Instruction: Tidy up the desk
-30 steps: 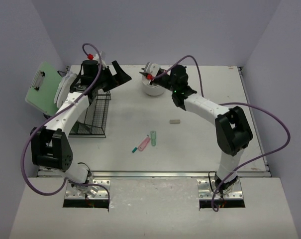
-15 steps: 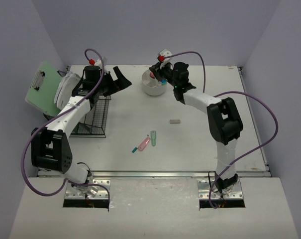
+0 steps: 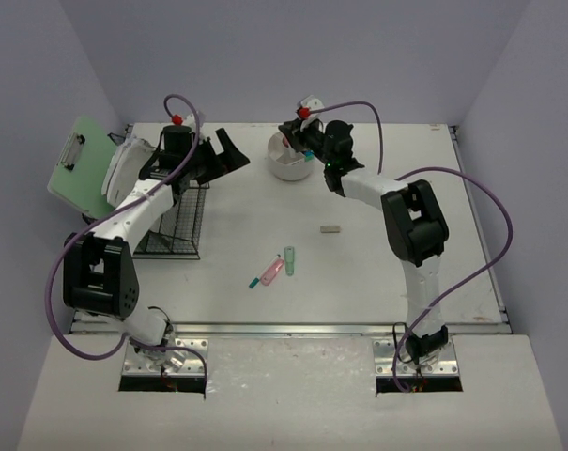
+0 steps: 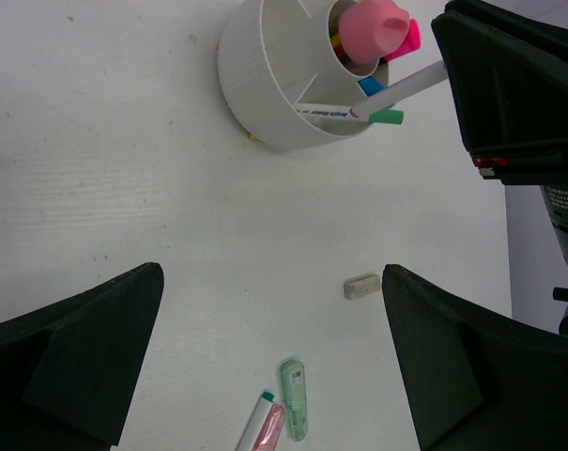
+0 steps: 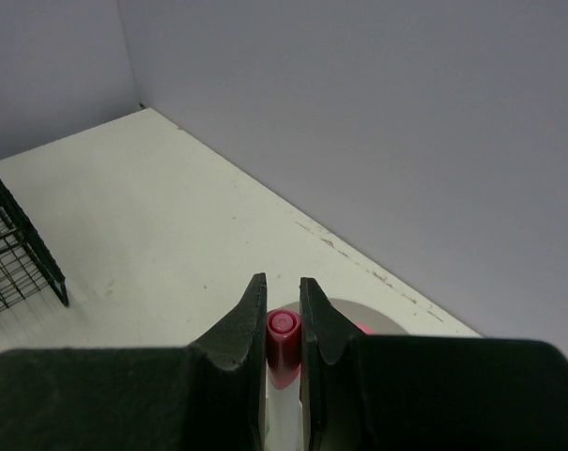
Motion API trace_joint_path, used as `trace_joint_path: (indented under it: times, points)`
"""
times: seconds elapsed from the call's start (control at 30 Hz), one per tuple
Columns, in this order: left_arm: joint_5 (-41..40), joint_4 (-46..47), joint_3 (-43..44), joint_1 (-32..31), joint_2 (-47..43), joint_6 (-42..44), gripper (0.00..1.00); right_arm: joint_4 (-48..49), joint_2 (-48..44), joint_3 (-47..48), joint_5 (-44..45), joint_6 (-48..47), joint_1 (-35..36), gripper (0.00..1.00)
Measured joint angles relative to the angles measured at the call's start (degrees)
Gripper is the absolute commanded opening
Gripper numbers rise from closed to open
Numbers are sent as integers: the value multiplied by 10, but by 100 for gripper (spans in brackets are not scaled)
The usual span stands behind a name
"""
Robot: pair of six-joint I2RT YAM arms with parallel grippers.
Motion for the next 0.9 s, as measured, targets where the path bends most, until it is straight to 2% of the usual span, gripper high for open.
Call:
trace_joint_path:
  times: [0.33,0.43,0.47,0.5,0.57,0.6,0.63,0.73,0.83,0.9]
  points:
    - [5,2,0,4,11,1,100,65,6,-46,-50,-80,0,0]
    - [3,13,-8,4,11,3,100,74,10,-51,-55,-95,0,6]
    - [1,17,-16,4,9,5,100,75,12,-51,-56,-97,0,15]
    - [-1,19,-26,4,7,7,100,77,12,-51,-56,-97,0,32]
    - [-5,19,-41,4,2,15,100,83,12,-51,-56,-96,0,52]
    - [-7,19,-49,4,-2,19,100,87,12,-51,-56,-96,0,69]
    - [-8,18,-55,4,-6,24,100,90,12,-51,-56,-97,0,77]
    - [-15,19,-79,1,-27,55,100,95,12,-54,-58,-94,0,88]
    - [-38,10,-102,-12,-62,109,97,87,0,-67,-63,-92,0,90]
    - [-63,1,-113,-42,-86,145,85,72,-23,-87,-66,-89,0,93]
